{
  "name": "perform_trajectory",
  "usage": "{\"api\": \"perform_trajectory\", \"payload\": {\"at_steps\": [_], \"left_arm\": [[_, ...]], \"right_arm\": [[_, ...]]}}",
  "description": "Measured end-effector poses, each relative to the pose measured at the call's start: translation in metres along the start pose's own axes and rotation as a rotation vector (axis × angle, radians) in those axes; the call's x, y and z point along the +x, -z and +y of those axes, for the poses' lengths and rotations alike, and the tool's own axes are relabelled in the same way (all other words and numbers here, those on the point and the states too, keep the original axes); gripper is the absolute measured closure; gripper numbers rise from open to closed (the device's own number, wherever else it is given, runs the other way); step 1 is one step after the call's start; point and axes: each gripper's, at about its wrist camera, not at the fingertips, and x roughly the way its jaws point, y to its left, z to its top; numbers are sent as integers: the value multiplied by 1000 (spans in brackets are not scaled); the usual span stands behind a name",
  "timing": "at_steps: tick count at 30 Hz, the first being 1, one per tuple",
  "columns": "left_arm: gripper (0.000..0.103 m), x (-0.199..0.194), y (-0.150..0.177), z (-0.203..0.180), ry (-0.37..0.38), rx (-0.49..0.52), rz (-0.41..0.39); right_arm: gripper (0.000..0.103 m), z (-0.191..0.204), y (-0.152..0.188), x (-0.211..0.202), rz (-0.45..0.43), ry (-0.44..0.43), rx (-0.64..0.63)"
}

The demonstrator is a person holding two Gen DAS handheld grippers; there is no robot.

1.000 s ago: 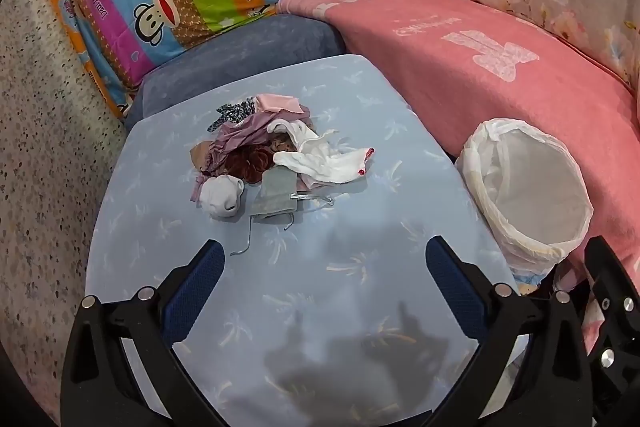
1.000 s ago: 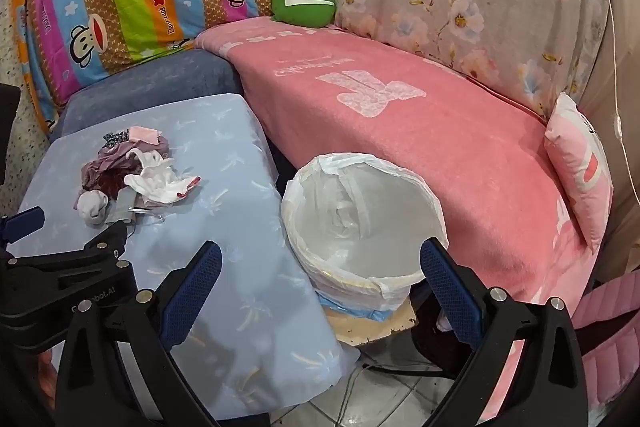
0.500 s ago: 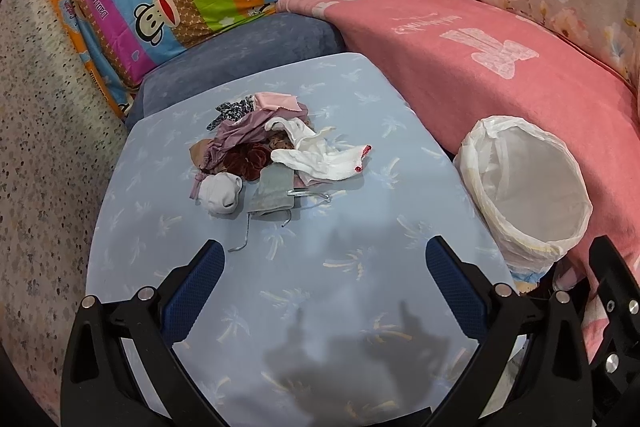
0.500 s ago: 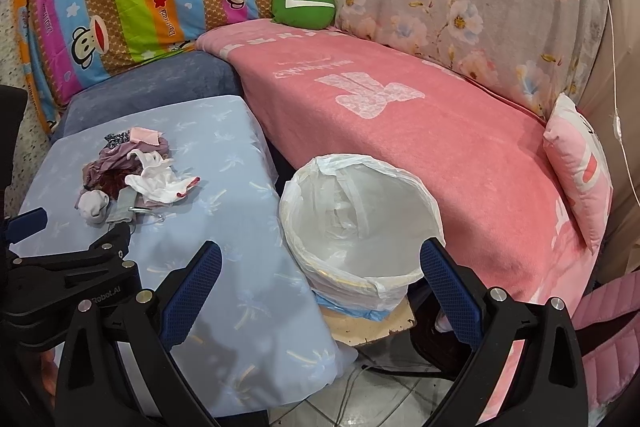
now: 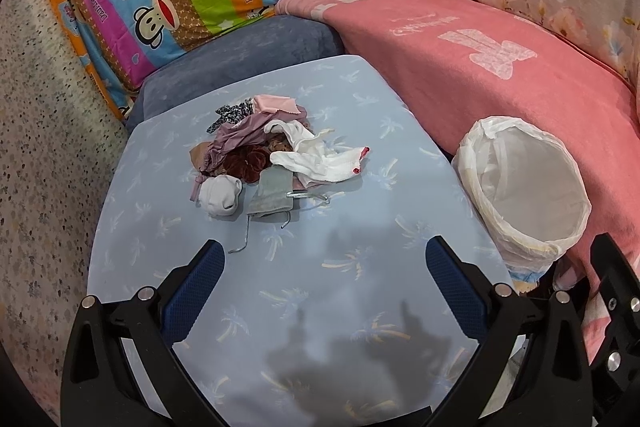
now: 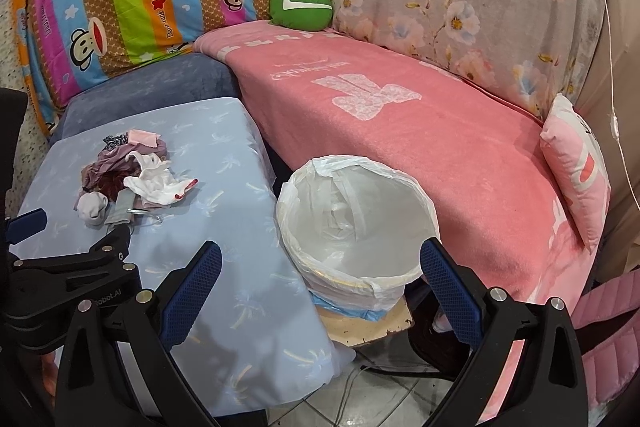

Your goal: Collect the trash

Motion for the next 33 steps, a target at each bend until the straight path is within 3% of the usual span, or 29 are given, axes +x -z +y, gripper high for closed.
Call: {"api": "perform_trajectory", "payload": {"at_steps": [33], "left_arm": [[7,2,3,-1,5,-1,3]], "right_arm": [[5,-2,4,1,5,7,4]]}}
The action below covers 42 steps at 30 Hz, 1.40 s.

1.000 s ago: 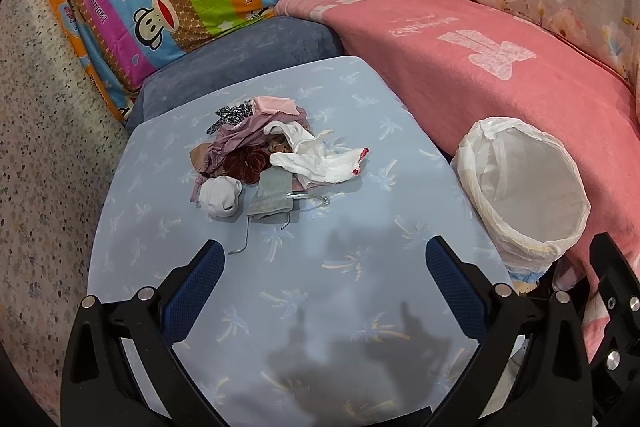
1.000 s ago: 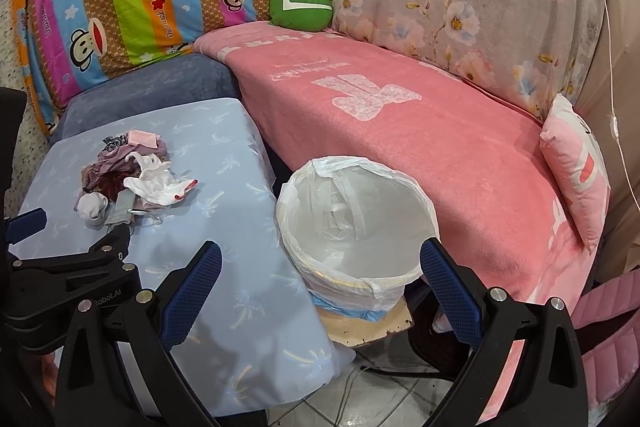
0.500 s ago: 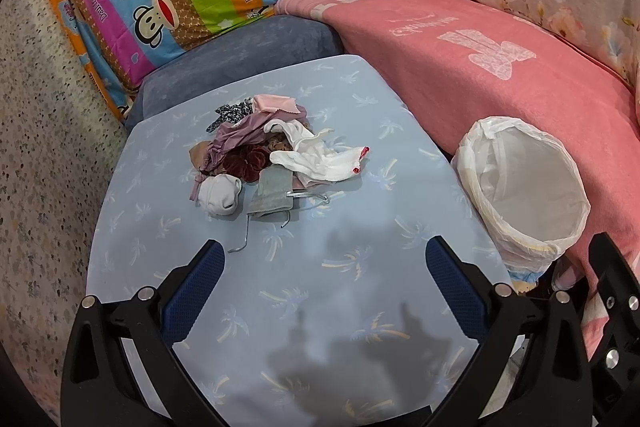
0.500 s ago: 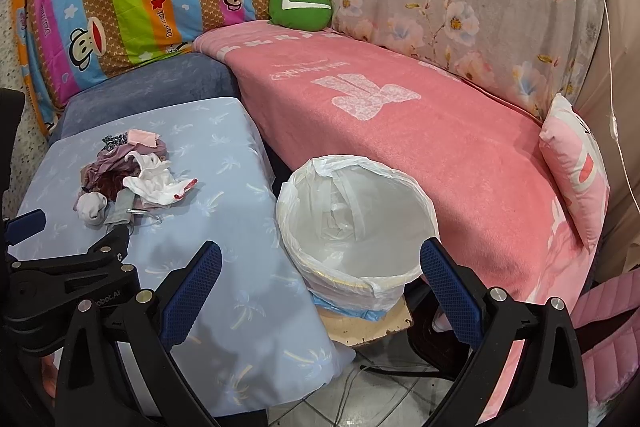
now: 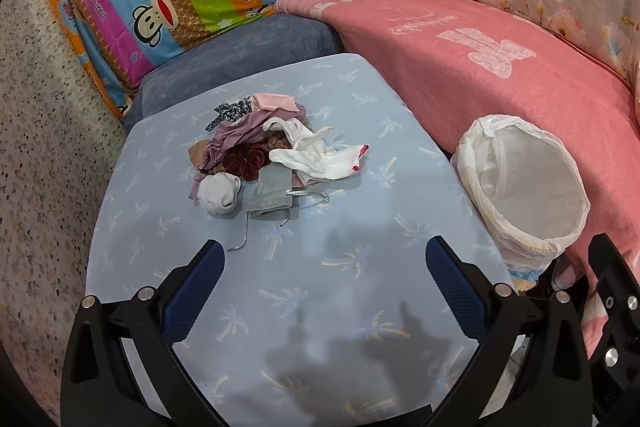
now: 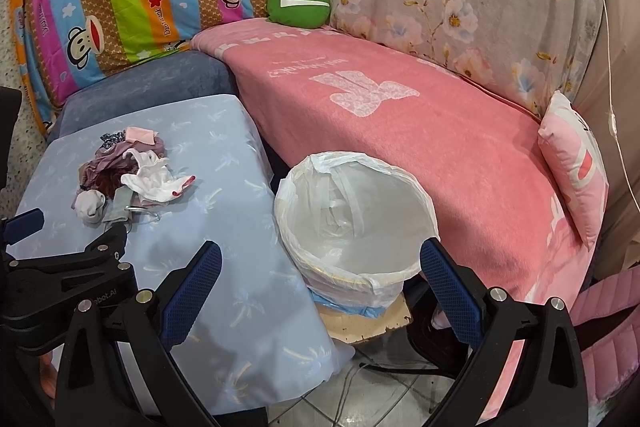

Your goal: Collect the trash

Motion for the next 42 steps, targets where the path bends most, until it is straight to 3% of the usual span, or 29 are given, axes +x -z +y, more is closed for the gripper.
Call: {"api": "perform_trajectory", "payload": {"at_steps": [25,42], "left_arm": [[7,3,0,2,28,1,11],[7,21,-5,30,77,38,-25]], "right_arm": [[5,7,0,-2,12,4,6],[5,23,-5,3,-9,-7,52]]}}
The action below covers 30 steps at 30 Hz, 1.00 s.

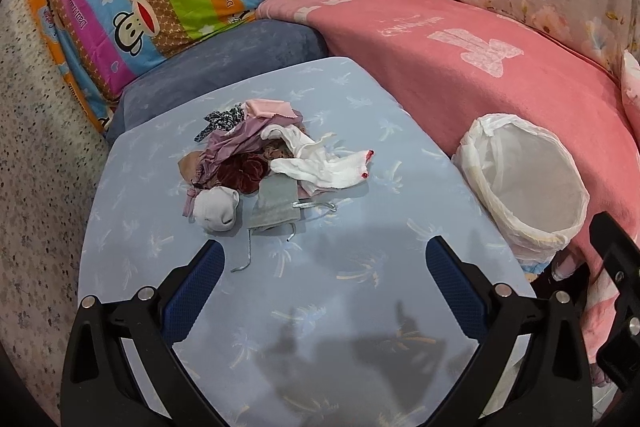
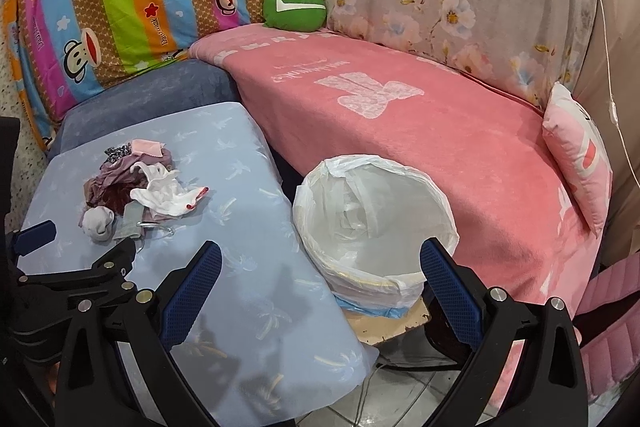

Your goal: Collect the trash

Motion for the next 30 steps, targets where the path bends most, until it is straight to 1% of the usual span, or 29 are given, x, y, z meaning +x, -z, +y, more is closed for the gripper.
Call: {"api": "perform_trajectory", "payload": {"at_steps": [5,7,9,12,15,18,20,23,26,30], "left_arm": [[7,15,-5,32,1,-30,-32],[7,26,-6,48,1,-47,-21],[7,37,-6,62,-4,-63,-13],[7,54,-7,83,-7,-65,-9],[7,74,-5,103,-4,-73,15],[7,91,-4,125,23,-120,45],[7,103,-4,138,51,-149,61],[7,116,-4,155,73,-191,72],[7,126,-5,171,122,-249,80],[8,135,-5,174,165,-253,83]], "right_arm": [[5,20,-5,11,-30,-42,24],[5,30,-5,18,-37,-58,29],[5,45,-5,29,-34,-94,25],[5,64,-5,40,-38,-131,18],[5,91,-5,54,-40,-144,-15],[5,118,-7,69,-37,-159,-54],[5,137,-8,80,-29,-185,-71],[6,160,-7,96,2,-214,-89],[6,180,-7,112,28,-243,-92],[12,201,-6,134,77,-285,-83]]}}
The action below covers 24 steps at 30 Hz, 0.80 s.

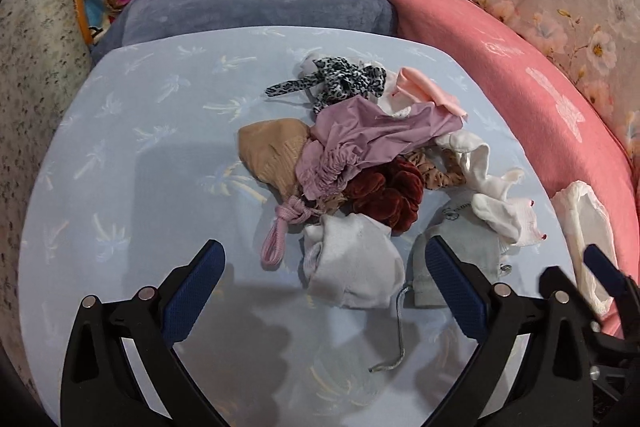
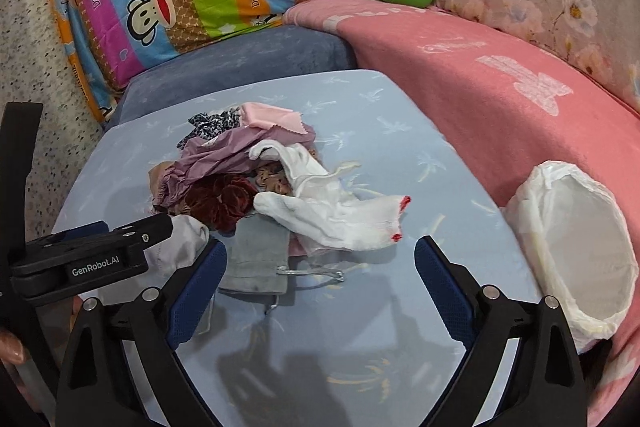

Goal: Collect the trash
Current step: 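Grasp the white sock with the left gripper while the right gripper grasps the grey face mask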

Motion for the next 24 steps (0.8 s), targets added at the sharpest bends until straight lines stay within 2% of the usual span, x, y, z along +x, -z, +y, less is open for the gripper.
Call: {"api": "perform_trajectory", "payload": {"at_steps": [5,8,10,14,16,17,20,24], "left_arm": [[17,15,0,1,31,14,30],[29,23,1,7,50,-2,63],[31,26,2,10,76,-12,84],[46,25,4,13,120,-10,103],[52,22,4,13,128,-2,102],[57,21,4,13,130,2,100],[64,14,4,13,143,2,97],[68,2,4,9,149,12,76]], "right_arm": [[28,13,2,29,65,-33,0],[35,16,4,39,98,-52,13],[42,20,6,47,115,-63,9],[73,26,12,57,164,-97,-3],[81,28,15,58,180,-121,0],[89,30,16,57,182,-132,-3],[94,35,15,47,172,-167,-12],[95,40,9,22,125,-206,-18]]}}
